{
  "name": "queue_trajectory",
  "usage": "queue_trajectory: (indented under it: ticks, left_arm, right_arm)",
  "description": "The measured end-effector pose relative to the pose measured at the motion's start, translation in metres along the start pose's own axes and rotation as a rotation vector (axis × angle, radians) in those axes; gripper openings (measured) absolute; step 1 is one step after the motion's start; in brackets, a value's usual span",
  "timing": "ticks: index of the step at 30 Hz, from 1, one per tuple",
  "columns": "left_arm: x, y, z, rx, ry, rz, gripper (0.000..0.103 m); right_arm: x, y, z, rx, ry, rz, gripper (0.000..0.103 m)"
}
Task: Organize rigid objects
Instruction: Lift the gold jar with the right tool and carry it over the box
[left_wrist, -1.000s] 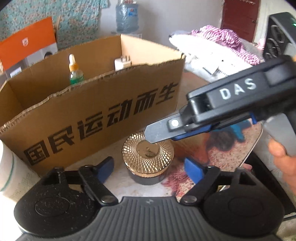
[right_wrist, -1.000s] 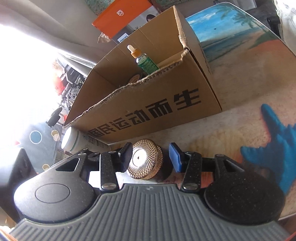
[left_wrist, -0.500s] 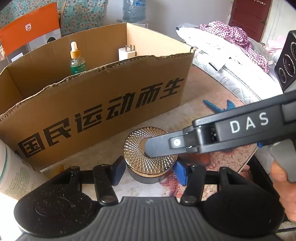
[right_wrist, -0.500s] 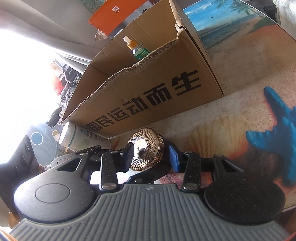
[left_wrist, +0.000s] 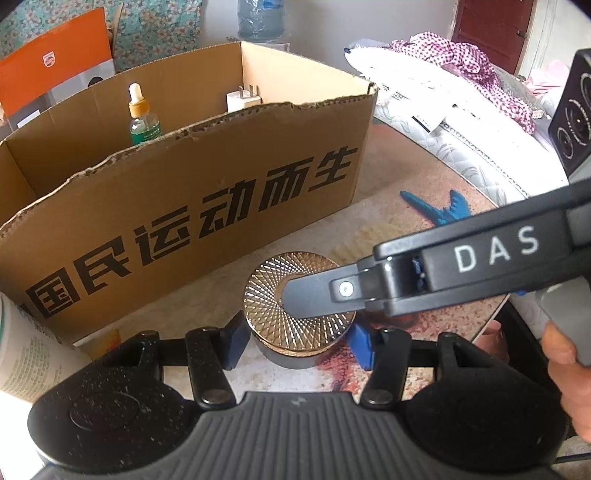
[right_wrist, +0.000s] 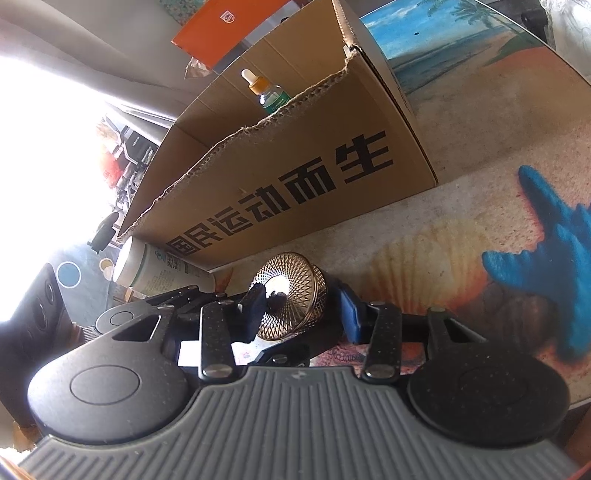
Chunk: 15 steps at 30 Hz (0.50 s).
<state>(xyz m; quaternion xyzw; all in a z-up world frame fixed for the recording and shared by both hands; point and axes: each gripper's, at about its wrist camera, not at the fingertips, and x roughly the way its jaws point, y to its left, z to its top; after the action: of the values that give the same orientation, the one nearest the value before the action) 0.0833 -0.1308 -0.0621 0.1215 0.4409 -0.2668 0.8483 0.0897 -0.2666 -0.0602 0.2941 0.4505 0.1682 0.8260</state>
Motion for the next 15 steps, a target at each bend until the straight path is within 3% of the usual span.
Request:
queue_trajectory:
  ticks: [9, 15]
  left_arm:
    - [0.001, 0.001, 0.000, -0.011, -0.014, -0.001, 0.057]
    - [-0.022, 0.003, 0.003, -0.017, -0.066, 0.005, 0.057]
  right_arm:
    - [0.000, 0.002, -0.002, -0.007, -0.008, -0.003, 0.045]
    - [-0.011, 0.017, 0.000, -0.040, -0.034, 0.003, 0.044]
